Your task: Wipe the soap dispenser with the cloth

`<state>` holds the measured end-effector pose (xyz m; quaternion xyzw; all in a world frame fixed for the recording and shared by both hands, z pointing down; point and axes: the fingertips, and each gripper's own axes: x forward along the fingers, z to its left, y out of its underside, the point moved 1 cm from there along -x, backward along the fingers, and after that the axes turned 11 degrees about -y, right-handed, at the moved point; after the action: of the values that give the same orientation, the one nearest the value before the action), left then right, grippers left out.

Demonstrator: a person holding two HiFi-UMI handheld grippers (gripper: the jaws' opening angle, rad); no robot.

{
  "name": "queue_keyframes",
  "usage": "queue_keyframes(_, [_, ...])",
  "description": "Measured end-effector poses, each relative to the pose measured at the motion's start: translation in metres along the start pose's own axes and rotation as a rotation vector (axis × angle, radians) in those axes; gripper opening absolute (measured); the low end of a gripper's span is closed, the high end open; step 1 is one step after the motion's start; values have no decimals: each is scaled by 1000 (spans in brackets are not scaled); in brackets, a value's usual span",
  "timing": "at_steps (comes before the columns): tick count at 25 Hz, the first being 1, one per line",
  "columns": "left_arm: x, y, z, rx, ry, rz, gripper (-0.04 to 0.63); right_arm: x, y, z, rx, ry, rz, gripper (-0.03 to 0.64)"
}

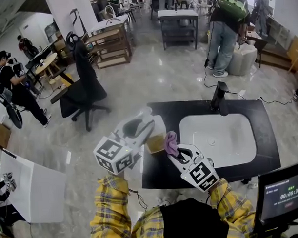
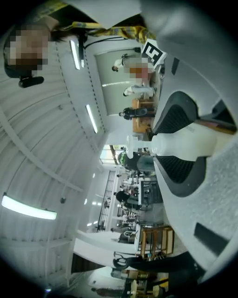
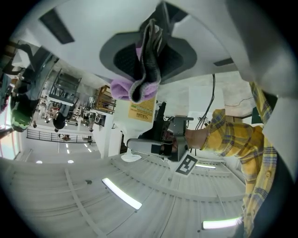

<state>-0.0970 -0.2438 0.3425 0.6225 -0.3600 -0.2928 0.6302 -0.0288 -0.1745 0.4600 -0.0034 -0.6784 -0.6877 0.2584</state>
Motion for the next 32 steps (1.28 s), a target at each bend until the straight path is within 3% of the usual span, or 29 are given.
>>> queue_keyframes(6, [0, 3, 4, -31, 219, -52, 140, -9, -4, 1, 0, 15, -16, 81])
queue_keyframes(11, [5, 7, 5, -38, 389, -36, 140, -15, 5, -5, 17, 35, -10, 81])
queue_keyframes(15, [7, 6, 7, -30, 441, -20, 141, -17, 4, -9, 21, 48, -10, 80])
queue_keyframes(19, [7, 6, 10, -19, 341, -41, 163, -18, 5, -11, 23, 52, -11, 81])
queue_keyframes(21, [7, 6, 11, 1, 246, -47, 210, -19, 5, -10, 26, 53, -14, 81])
queue_keyframes(24, [2, -2, 9, 22, 100, -55, 213, -16, -1, -9, 27, 50, -20, 81])
queue_keyframes(29, [-9, -13, -5, -21, -110, -81, 213, -12, -9, -7, 21, 39, -30, 81])
queue_keyframes(32, [-10, -16, -11, -3, -255, -58, 213, -10, -11, -6, 17, 39, -33, 81])
